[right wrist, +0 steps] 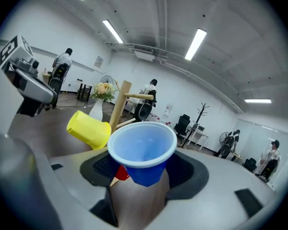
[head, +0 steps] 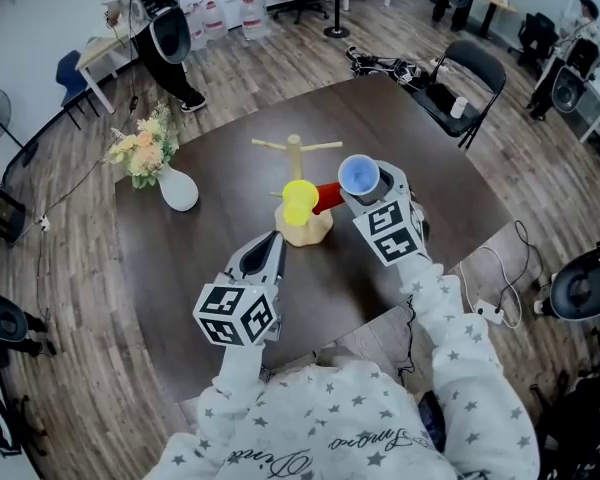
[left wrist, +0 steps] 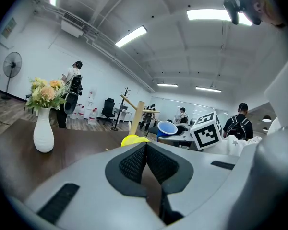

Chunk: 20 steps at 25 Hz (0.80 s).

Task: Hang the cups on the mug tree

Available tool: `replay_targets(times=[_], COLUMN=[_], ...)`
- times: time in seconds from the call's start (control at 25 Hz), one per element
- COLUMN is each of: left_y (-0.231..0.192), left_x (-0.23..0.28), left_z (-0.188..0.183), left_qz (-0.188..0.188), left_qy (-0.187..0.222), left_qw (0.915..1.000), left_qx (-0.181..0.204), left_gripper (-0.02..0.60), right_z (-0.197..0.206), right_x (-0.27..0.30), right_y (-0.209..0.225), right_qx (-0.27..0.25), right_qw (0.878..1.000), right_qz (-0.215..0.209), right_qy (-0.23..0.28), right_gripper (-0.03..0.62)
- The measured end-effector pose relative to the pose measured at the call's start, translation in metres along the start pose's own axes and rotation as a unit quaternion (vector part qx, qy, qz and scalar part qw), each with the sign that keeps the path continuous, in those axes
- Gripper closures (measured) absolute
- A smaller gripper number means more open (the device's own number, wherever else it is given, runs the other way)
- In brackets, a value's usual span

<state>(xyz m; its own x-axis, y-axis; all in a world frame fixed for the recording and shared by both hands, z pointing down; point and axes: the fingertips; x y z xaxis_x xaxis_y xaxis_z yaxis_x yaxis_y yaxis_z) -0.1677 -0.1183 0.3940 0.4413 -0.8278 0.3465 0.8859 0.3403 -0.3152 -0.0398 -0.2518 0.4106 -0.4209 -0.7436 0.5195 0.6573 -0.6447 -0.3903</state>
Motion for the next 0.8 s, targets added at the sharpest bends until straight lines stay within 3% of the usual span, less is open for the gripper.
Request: replay_targets(times=[0.48, 0.8], left_y=[-0.005, -0.006], left_x=[-0.002, -0.001], left_z=[-0.017, -0.017], left_qz=[0.023, 0.038], left_qy=[-0.002, -0.001], left_qw=[0.9997, 0.9993], left_qx=[0.01, 0.006], left_gripper=[0.557, 0.557], right_z=[-0.033, -0.048], right_x=[0.004, 0.004], right_y=[0.017, 0.023], right_qx=[-0.095, -0.193], right_qw=[0.994, 0.976], right_qz=[0.04, 0.078], right_qy=[-0.031, -0.064], right_gripper=[0.298, 0.298])
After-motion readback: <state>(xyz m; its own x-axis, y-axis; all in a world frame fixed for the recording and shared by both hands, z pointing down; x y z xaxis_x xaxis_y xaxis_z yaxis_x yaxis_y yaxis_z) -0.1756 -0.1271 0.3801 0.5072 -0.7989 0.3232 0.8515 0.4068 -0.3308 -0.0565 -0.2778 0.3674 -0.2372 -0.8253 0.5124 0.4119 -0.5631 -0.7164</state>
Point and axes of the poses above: the fingertips, and each gripper's own axes: x forward along the fingers, y to its right, z out of its underside, and after that the axes turned 8 degrees about -y, right-handed
